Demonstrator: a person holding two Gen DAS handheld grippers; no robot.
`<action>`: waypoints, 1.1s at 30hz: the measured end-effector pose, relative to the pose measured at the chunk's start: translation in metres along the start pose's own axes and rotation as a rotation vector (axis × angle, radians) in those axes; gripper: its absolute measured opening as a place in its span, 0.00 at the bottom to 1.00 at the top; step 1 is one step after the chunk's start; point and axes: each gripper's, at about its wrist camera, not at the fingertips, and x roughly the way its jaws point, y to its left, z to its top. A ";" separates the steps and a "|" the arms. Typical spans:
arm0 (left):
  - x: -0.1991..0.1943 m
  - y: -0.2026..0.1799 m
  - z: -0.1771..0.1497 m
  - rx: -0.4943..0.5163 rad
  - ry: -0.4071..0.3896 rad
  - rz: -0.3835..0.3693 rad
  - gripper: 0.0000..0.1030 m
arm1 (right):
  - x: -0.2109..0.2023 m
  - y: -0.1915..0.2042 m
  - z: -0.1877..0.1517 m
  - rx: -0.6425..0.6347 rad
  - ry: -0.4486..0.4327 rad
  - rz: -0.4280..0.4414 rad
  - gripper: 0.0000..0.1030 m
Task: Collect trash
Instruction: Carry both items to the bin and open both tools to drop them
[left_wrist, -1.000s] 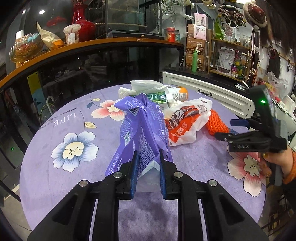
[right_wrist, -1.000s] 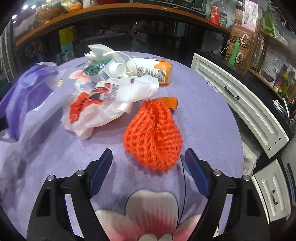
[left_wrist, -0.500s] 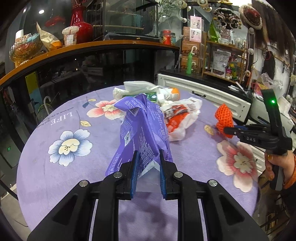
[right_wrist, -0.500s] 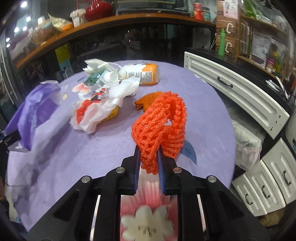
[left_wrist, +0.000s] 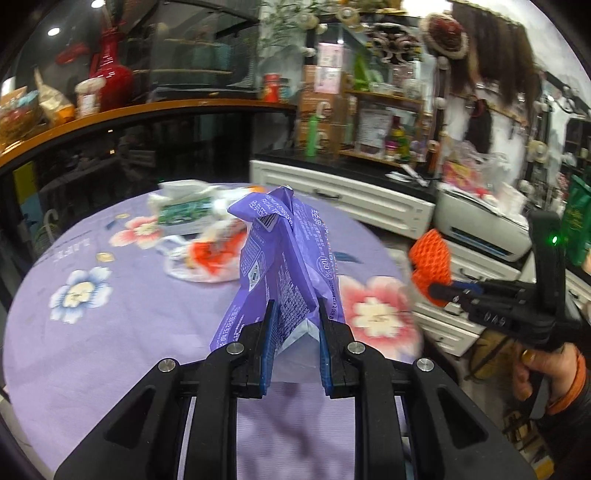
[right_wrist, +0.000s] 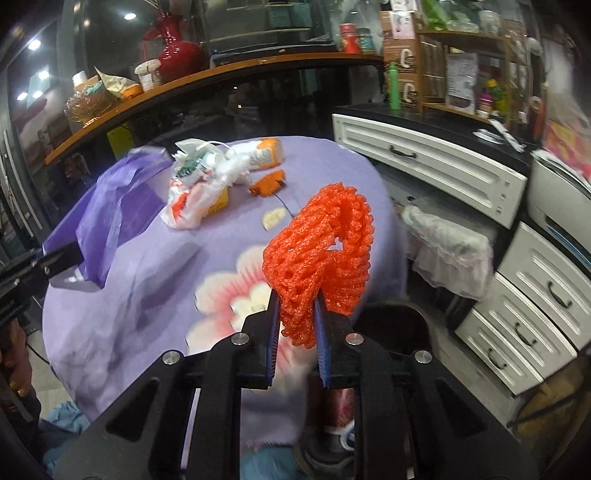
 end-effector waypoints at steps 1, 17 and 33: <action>0.001 -0.011 0.000 0.010 -0.001 -0.023 0.19 | -0.006 -0.005 -0.007 0.009 0.002 -0.009 0.18; 0.026 -0.120 -0.016 0.133 0.046 -0.232 0.19 | 0.027 -0.085 -0.122 0.214 0.205 -0.083 0.18; 0.070 -0.164 -0.053 0.254 0.182 -0.281 0.19 | 0.032 -0.117 -0.153 0.314 0.222 -0.189 0.63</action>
